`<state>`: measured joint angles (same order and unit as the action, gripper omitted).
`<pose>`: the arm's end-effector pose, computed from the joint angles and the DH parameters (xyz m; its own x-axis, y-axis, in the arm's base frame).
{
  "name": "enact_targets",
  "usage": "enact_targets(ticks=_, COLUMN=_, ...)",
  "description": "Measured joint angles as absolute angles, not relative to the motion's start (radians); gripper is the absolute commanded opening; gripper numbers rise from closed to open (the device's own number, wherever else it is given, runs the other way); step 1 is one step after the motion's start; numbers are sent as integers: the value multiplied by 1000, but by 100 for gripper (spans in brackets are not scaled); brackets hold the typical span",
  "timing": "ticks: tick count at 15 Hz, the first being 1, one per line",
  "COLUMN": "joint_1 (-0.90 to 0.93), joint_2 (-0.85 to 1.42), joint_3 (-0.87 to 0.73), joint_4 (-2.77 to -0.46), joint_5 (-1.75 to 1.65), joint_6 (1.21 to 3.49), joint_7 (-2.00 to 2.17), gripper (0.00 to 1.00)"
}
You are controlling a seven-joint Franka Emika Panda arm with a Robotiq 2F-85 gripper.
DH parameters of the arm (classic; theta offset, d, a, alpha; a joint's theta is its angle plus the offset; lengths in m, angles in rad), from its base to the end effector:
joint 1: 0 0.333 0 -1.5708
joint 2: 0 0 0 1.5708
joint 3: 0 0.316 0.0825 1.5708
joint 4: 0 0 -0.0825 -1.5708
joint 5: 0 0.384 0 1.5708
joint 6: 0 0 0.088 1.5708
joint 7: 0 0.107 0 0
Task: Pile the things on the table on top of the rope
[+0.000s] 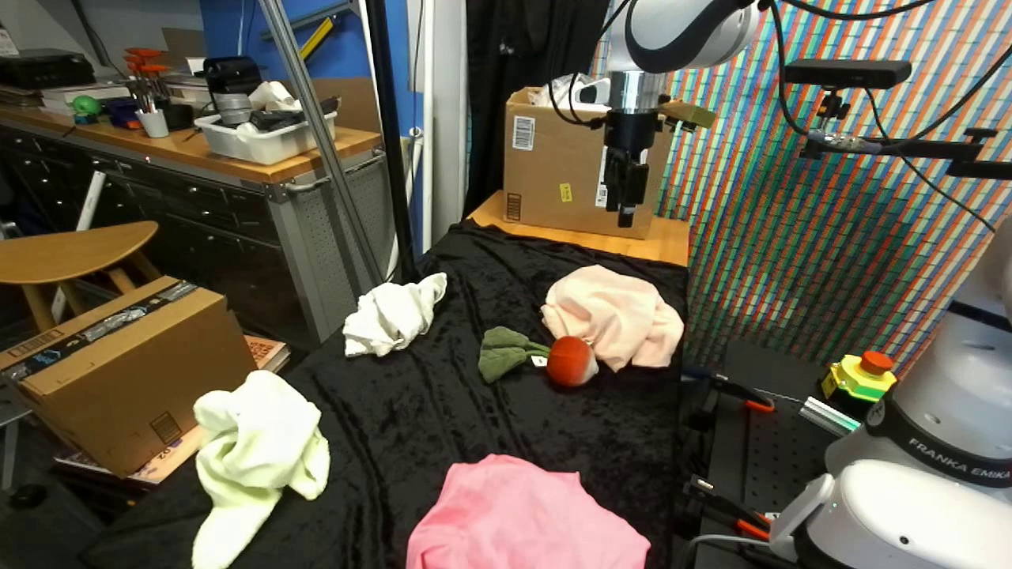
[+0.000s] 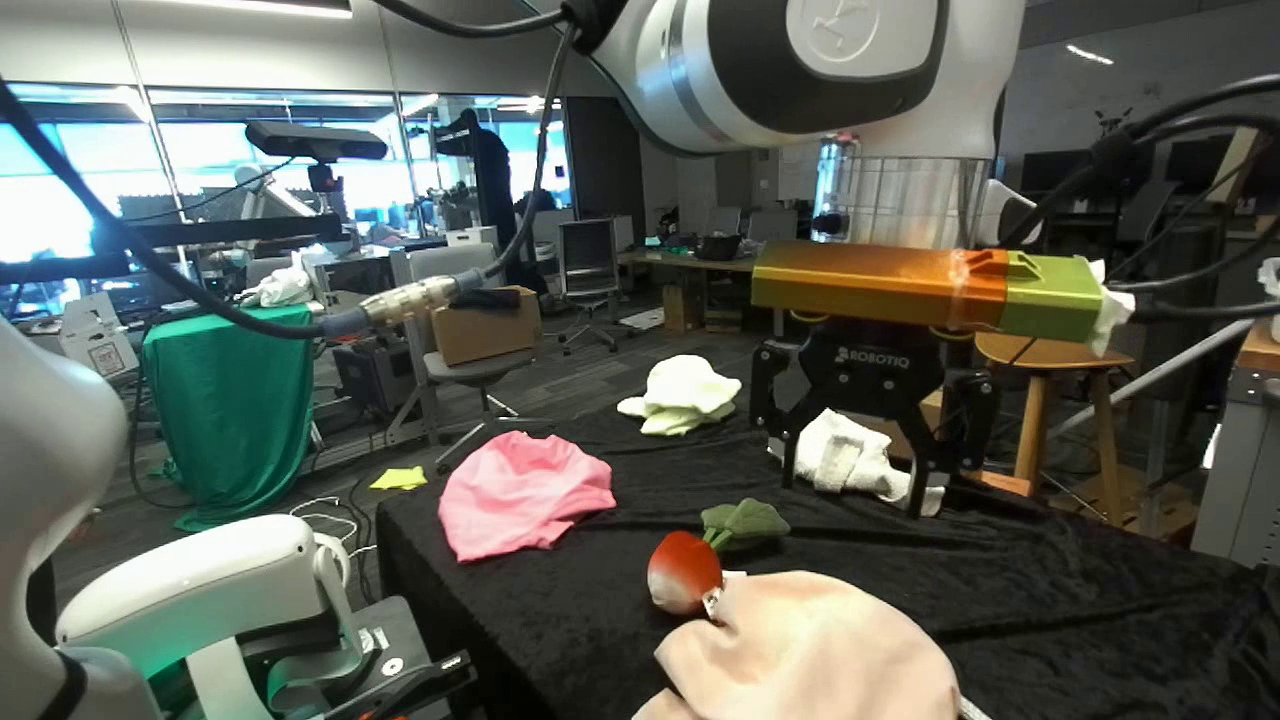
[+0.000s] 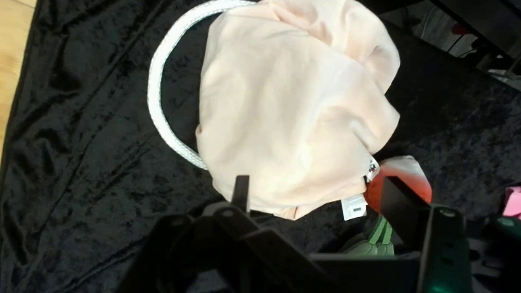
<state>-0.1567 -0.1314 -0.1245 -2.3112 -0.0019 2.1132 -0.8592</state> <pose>0.4642 -0.1346 0.3920 0.8351 0.5491 -0.0330 0.5467 -0.8351 -0.0608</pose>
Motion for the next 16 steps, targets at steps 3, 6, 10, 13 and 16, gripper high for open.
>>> enact_targets(ticks=3, joint_1=-118, joint_2=-131, joint_3=-104, joint_4=-2308, joint_5=-32, joint_6=2157, joint_7=-821, gripper=100)
enact_targets(ticks=6, joint_1=-70, joint_2=-124, joint_3=-65, joint_4=-2289, joint_5=-49, joint_6=2179, joint_7=-782, gripper=99)
enact_targets(ticks=10, joint_1=-9, joint_2=-72, joint_3=-11, joint_4=-2231, joint_5=-61, joint_6=2228, joint_7=-724, gripper=100)
enact_targets(ticks=13, joint_1=23, joint_2=6, joint_3=19, joint_4=-2171, joint_5=-61, joint_6=2285, joint_7=-671, gripper=100)
enact_targets(ticks=16, joint_1=42, joint_2=107, joint_3=44, joint_4=-2086, joint_5=-73, joint_6=2293, joint_7=-622, gripper=100)
